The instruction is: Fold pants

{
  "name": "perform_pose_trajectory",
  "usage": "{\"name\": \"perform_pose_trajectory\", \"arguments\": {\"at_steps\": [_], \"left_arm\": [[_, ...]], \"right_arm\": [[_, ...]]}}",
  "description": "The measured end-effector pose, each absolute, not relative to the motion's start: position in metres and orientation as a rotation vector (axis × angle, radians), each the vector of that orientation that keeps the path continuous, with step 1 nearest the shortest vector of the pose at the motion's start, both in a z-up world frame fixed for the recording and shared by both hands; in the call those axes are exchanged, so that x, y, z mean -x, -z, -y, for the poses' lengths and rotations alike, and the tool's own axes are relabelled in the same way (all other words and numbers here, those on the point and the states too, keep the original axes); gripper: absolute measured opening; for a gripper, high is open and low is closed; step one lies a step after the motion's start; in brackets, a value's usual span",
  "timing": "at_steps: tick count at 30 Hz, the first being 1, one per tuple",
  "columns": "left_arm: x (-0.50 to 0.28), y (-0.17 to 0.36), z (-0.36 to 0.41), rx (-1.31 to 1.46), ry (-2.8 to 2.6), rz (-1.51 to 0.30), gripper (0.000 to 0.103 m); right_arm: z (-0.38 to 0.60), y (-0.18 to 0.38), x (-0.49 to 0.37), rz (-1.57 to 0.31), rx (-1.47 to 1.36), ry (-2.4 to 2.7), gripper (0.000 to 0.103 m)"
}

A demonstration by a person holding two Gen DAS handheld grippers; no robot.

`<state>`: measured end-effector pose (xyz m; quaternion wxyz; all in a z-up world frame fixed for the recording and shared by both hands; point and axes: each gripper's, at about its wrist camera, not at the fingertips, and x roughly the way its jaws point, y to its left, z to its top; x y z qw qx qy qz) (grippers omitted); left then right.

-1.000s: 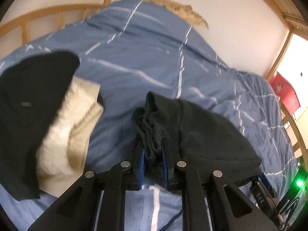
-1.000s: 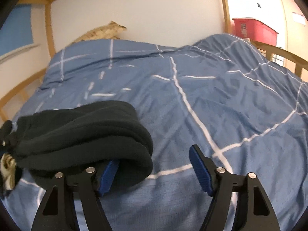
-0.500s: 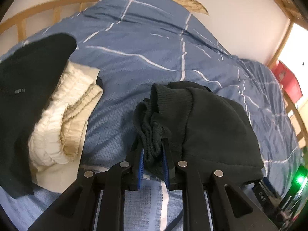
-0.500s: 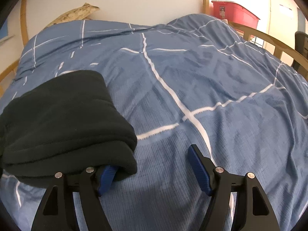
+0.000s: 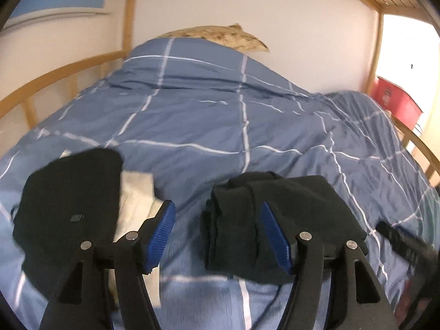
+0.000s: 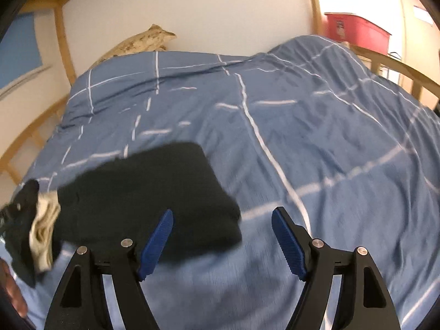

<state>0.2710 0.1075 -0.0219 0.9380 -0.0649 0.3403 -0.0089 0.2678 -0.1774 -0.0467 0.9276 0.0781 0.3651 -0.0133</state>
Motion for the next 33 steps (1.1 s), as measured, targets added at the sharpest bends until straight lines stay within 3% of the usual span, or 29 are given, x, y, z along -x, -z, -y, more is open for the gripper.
{"name": "perform_pose_trajectory", "arguments": {"at_steps": [4,9,12,13,14,23,27,31,33], "left_arm": [[-0.307,0.028,-0.096,0.030,0.072,-0.755,0.064],[-0.342,0.048,-0.104,0.104,0.114,-0.887,0.061],[-0.348,0.057,-0.101,0.123,0.122,-0.913,0.041],[-0.349,0.060,-0.099,0.125,0.123,-0.924,0.026],[-0.350,0.061,-0.098,0.121,0.118,-0.927,0.018],[-0.343,0.063,-0.090,0.025,0.014,-0.891,0.018],[-0.348,0.066,-0.098,0.052,0.008,-0.916,0.021],[-0.345,0.062,-0.093,-0.010,-0.021,-0.907,0.028],[-0.338,0.054,-0.090,-0.065,-0.072,-0.871,0.040]], "right_arm": [[0.177,0.047,-0.333,-0.851,-0.101,-0.013,0.075],[0.167,0.049,-0.388,-0.901,-0.030,-0.030,0.075],[0.170,0.057,-0.413,-0.950,-0.103,-0.072,0.075],[0.170,0.061,-0.422,-0.967,-0.121,-0.086,0.075],[0.171,0.064,-0.429,-0.978,-0.134,-0.083,0.075],[0.175,0.084,-0.450,-1.037,-0.202,-0.054,0.075],[0.172,0.095,-0.457,-1.082,-0.081,0.025,0.075],[0.180,0.096,-0.452,-1.074,0.033,0.160,0.075],[0.182,0.088,-0.443,-1.041,0.061,0.198,0.075]]}}
